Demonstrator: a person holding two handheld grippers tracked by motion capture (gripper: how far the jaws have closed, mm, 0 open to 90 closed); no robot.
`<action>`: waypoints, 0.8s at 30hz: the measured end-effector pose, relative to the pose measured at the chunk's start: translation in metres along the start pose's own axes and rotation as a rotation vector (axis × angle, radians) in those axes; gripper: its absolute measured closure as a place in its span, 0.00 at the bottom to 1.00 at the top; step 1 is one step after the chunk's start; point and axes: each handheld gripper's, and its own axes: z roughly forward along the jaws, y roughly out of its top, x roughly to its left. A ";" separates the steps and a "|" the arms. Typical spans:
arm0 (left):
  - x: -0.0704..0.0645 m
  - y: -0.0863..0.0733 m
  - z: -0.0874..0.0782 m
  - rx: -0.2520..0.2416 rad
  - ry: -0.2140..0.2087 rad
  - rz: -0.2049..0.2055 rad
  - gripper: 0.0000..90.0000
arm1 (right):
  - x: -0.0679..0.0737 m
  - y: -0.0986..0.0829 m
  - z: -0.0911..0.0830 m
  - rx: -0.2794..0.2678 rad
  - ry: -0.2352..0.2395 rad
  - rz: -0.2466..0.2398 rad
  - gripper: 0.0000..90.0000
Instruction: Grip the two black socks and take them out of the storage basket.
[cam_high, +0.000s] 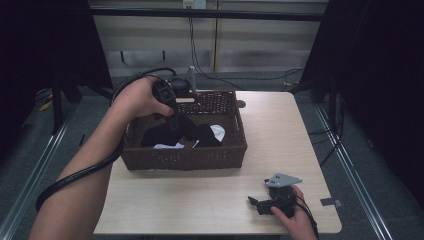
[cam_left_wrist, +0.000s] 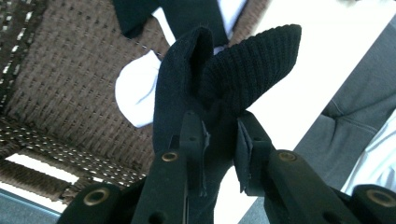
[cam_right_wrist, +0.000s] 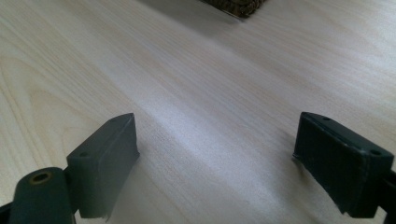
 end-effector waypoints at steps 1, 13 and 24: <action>-0.003 0.000 0.000 -0.005 -0.001 0.000 0.83 | 0.000 0.000 0.000 0.000 0.000 0.000 0.14; -0.032 -0.002 0.010 -0.003 -0.017 0.060 0.84 | 0.000 0.000 0.000 0.000 0.000 0.001 0.14; -0.064 0.001 0.033 -0.005 -0.053 0.129 0.83 | 0.000 0.000 0.000 -0.002 0.000 0.000 0.14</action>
